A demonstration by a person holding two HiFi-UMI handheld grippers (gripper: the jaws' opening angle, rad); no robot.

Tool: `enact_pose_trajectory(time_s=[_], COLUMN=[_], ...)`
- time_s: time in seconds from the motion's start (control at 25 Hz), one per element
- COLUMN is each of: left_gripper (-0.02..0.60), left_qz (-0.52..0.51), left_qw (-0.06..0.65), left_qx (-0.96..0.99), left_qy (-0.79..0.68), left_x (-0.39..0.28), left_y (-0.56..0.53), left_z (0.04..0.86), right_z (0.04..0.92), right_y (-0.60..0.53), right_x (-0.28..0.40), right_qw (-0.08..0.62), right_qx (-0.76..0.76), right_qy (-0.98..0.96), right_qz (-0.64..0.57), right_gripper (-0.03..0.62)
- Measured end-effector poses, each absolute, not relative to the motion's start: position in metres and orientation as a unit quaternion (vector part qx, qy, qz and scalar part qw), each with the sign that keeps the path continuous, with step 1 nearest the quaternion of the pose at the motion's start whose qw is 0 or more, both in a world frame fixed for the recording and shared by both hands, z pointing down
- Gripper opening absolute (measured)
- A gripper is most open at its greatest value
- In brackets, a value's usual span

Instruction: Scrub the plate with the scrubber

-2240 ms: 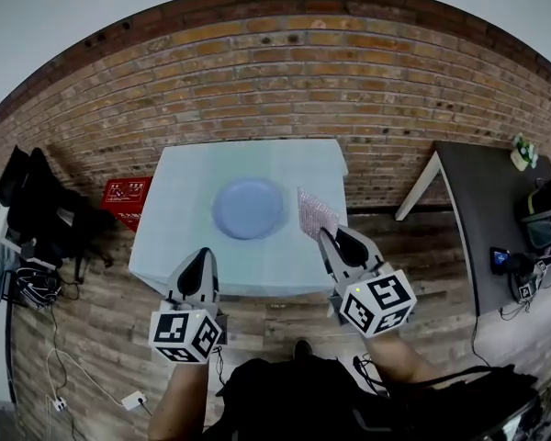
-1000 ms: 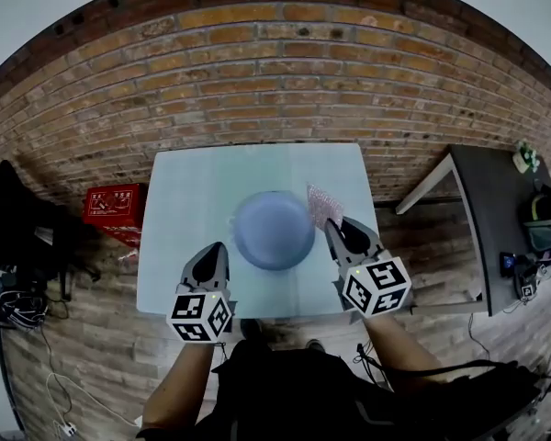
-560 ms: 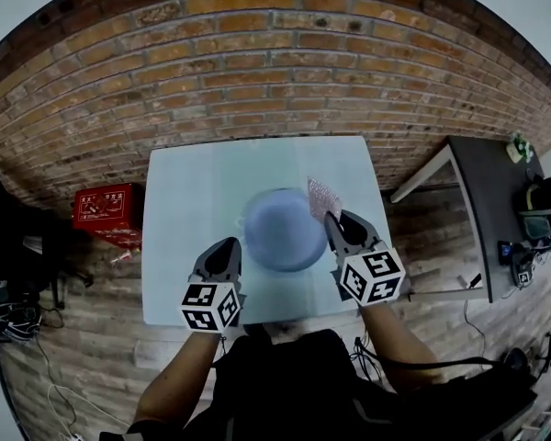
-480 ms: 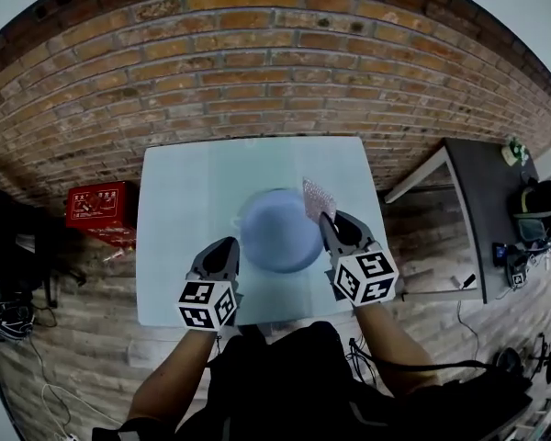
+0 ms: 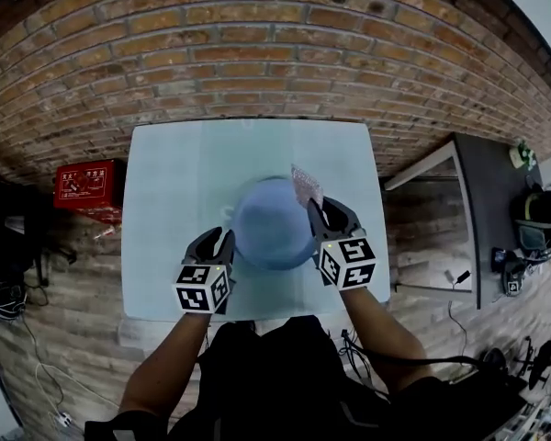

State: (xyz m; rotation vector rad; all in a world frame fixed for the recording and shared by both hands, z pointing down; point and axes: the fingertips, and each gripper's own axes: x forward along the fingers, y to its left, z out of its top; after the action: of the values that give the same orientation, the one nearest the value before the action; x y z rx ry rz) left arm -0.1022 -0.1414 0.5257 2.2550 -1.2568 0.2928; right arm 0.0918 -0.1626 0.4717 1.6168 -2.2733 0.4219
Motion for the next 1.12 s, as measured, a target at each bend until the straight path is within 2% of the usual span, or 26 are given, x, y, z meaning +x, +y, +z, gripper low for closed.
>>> enact_pose_trajectory(time_s=[0.32, 0.56, 0.92, 1.04, 1.12], left_gripper=[0.092, 0.118, 0.119, 0.112, 0.071], left_qz=[0.148, 0.158, 0.179, 0.182, 0.184], left_qw=[0.286, 0.298, 0.308, 0.312, 0.308], left_qx=[0.812, 0.801, 0.8, 0.793, 0.791], left_qy=[-0.487, -0.495, -0.482, -0.491, -0.496], left_x=[-0.091, -0.09, -0.079, -0.081, -0.085], left_y=[-0.143, -0.135, -0.137, -0.139, -0.141], left_z=[0.567, 0.585, 0.602, 0.606, 0.607], right_z=[0.527, 0.543, 0.561, 0.568, 0.572], right_y=[-0.185, -0.198, -0.214, -0.216, -0.215], right_x=[0.083, 0.072, 0.057, 0.05, 0.042], right_qw=[0.211, 0.242, 0.28, 0.3, 0.309], right_qx=[0.53, 0.514, 0.506, 0.496, 0.483], right_qy=[-0.806, -0.812, -0.811, -0.813, -0.818], right_qz=[0.159, 0.131, 0.089, 0.054, 0.045], right_gripper=[0.066, 0.066, 0.066, 0.066, 0.066])
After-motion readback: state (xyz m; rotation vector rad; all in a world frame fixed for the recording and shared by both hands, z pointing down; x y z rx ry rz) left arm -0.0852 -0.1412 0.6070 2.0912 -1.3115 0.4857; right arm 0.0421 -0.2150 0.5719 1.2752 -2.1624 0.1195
